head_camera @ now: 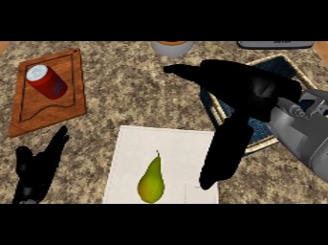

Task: Pick the pear from the placemat and place it in the basket

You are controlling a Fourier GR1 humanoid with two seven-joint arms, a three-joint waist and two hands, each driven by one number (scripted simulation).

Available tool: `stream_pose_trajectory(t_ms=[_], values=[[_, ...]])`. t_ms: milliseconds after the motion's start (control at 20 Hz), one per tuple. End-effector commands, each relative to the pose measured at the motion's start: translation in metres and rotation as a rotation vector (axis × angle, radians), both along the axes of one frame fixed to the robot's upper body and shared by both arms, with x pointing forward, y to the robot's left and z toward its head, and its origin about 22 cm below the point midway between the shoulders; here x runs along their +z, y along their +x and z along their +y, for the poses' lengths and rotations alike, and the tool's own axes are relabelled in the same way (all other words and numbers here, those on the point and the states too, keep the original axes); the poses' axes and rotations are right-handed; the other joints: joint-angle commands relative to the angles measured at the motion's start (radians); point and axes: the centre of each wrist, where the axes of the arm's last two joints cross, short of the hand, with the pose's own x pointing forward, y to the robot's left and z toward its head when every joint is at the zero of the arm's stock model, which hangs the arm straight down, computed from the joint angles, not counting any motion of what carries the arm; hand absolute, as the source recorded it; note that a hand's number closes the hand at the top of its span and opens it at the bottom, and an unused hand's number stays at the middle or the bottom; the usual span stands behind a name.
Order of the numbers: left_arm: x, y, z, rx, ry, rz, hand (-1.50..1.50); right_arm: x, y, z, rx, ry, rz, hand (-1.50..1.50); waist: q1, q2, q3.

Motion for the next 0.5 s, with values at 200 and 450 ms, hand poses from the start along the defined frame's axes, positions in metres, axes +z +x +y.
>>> stream_pose_trajectory(t_ms=[200, 450], values=[[-0.032, -0.021, 0.005, 0.044, -0.052, 0.179, 0.00, -0.046, -0.015, 0.020, -0.063, -0.017, 0.013, -1.50, 0.004, 0.011, -0.015], [-0.019, -0.014, -0.011, 0.009, -0.027, 0.148, 0.00, -0.076, -0.010, 0.038, -0.068, -0.095, 0.018, -1.50, 0.015, 0.013, -0.014]])
